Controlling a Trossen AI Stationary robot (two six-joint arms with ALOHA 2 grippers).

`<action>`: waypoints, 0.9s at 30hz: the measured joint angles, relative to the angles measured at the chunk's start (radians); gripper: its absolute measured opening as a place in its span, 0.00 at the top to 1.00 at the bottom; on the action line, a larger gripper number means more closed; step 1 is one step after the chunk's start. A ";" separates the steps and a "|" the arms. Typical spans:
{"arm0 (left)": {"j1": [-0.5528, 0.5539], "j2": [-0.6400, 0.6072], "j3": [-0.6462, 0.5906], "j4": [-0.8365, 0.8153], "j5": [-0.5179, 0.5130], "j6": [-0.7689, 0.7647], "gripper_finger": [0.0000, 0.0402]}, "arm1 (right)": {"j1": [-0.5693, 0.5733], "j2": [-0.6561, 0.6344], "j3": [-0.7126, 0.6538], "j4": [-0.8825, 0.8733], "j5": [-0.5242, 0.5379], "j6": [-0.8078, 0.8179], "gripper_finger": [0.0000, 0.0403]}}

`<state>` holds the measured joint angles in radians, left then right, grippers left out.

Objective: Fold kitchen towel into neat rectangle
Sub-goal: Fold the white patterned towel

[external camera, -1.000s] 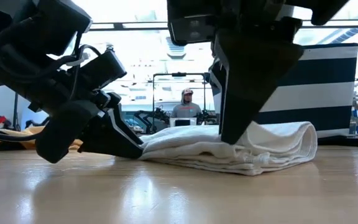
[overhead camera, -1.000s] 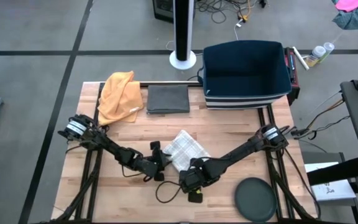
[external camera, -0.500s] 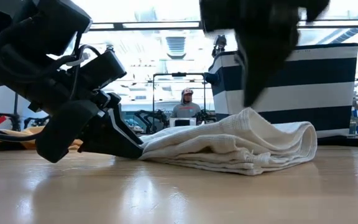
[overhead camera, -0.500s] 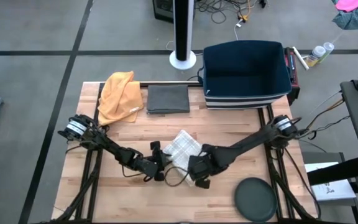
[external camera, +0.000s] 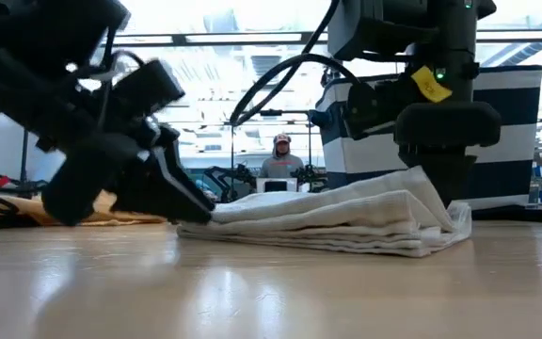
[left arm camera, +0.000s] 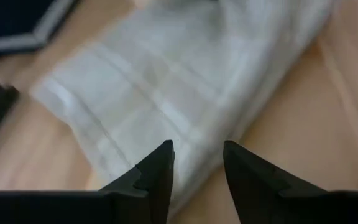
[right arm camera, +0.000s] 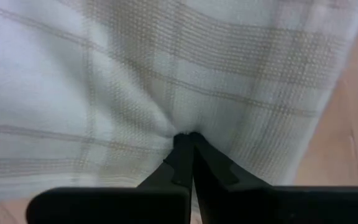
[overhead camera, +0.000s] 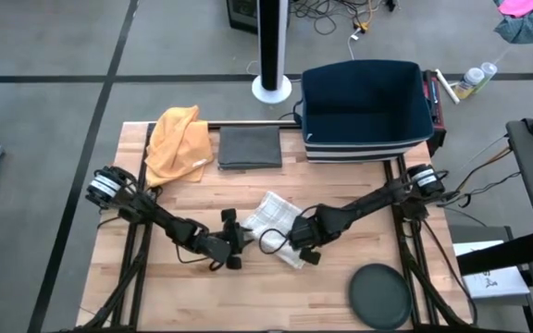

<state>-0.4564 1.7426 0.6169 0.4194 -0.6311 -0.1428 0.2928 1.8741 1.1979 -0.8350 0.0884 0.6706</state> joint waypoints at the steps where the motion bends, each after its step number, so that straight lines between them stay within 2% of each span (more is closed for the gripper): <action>1: 0.001 -0.015 0.001 0.007 -0.004 0.006 0.67 | 0.000 -0.007 0.010 -0.016 0.001 -0.011 1.00; 8: 0.062 -0.072 0.002 0.073 -0.026 0.072 0.67 | -0.012 -0.125 0.040 -0.112 0.111 -0.049 1.00; 13: 0.174 0.011 0.002 0.179 0.088 0.058 0.67 | -0.065 -0.155 -0.046 -0.068 0.111 -0.031 1.00; 16: 0.218 0.081 0.002 0.190 0.105 0.018 0.67 | -0.097 -0.140 -0.139 0.034 0.052 -0.033 1.00; 20: 0.232 0.158 0.006 0.216 0.099 -0.027 0.67 | -0.120 -0.142 -0.232 0.119 0.017 -0.017 1.00; 23: 0.227 0.174 0.008 0.210 0.099 -0.061 0.67 | -0.132 -0.164 -0.246 0.119 0.060 -0.013 1.00; 27: 0.195 0.114 0.005 0.127 0.084 -0.146 0.67 | -0.142 -0.200 -0.194 0.096 0.152 -0.077 1.00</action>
<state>-0.2610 1.8568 0.6220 0.5466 -0.5469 -0.2890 0.1511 1.6742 1.0038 -0.7391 0.2402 0.5941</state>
